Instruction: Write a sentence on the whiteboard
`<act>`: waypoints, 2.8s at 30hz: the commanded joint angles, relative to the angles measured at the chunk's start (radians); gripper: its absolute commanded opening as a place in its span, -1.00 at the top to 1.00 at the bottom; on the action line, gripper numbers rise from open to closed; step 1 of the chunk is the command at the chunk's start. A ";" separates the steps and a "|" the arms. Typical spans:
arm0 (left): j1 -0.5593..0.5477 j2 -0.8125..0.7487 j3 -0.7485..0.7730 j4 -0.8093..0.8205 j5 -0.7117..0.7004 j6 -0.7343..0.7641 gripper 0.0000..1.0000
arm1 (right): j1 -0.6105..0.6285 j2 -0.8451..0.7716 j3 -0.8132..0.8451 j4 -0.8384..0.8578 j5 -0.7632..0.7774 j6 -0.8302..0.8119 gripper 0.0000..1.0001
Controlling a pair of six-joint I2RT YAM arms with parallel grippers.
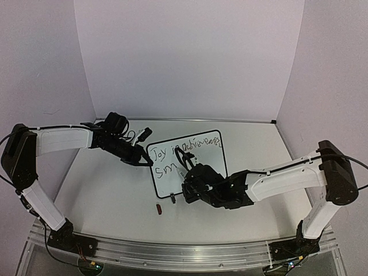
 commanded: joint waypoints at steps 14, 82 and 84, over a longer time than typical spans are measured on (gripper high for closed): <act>0.004 -0.006 0.029 -0.013 -0.080 0.008 1.00 | 0.026 -0.052 -0.028 -0.020 -0.018 0.007 1.00; 0.004 0.002 0.029 -0.015 -0.088 0.012 1.00 | -0.015 -0.059 -0.057 -0.008 -0.031 -0.014 1.00; 0.004 0.002 0.029 -0.014 -0.088 0.012 1.00 | -0.013 -0.061 -0.058 -0.014 -0.009 -0.007 1.00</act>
